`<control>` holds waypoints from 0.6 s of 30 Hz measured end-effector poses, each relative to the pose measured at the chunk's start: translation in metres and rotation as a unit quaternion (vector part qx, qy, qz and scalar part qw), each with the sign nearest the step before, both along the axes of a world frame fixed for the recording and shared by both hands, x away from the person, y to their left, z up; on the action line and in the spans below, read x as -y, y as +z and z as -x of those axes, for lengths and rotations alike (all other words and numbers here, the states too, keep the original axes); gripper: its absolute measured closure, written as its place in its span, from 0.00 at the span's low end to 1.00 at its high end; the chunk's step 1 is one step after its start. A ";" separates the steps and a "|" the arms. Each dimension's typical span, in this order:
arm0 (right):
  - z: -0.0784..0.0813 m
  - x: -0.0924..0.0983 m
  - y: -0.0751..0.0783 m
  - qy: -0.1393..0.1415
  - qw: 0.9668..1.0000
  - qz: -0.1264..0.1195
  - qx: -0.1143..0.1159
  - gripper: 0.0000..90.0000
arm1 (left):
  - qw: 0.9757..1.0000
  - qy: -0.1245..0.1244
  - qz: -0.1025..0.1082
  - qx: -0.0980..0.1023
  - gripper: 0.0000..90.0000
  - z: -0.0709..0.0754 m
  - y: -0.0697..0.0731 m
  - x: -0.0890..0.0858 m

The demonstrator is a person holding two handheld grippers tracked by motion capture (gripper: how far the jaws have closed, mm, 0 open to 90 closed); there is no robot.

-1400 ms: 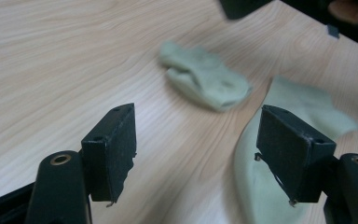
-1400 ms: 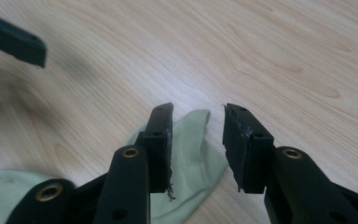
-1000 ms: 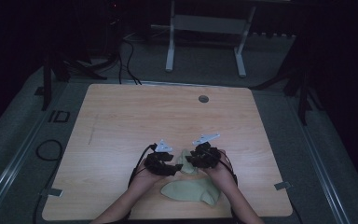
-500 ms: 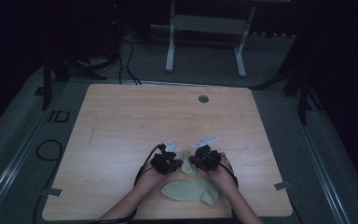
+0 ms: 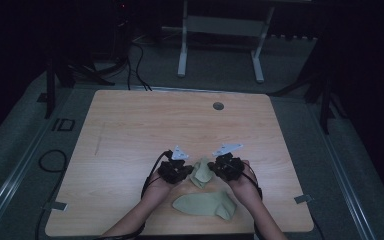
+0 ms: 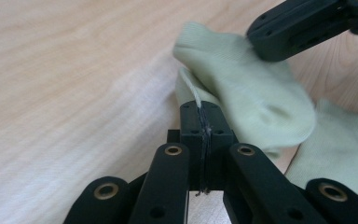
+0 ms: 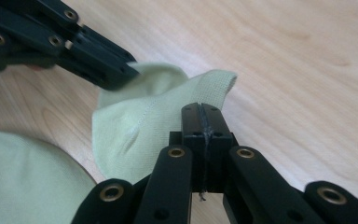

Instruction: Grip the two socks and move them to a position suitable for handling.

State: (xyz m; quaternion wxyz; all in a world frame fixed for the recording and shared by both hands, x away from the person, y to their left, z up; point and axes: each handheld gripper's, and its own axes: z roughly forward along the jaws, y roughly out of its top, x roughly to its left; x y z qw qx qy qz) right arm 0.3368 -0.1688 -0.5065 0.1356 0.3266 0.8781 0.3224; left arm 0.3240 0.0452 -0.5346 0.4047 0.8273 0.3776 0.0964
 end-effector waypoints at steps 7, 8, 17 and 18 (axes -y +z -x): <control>0.001 0.022 0.025 -0.020 0.999 -0.022 0.021 1.00 | 0.999 0.027 0.011 0.031 0.99 0.005 0.021 -0.018; 0.000 0.026 0.025 -0.023 0.999 -0.022 0.021 1.00 | 0.998 0.040 0.010 0.044 0.99 0.009 0.021 -0.022; -0.015 0.048 -0.004 -0.058 0.998 -0.022 -0.011 1.00 | 0.997 0.071 0.034 0.020 0.99 0.014 -0.003 -0.032; -0.016 0.049 -0.008 -0.059 0.998 -0.015 -0.015 1.00 | 0.997 0.071 0.034 0.020 0.99 0.014 -0.003 -0.032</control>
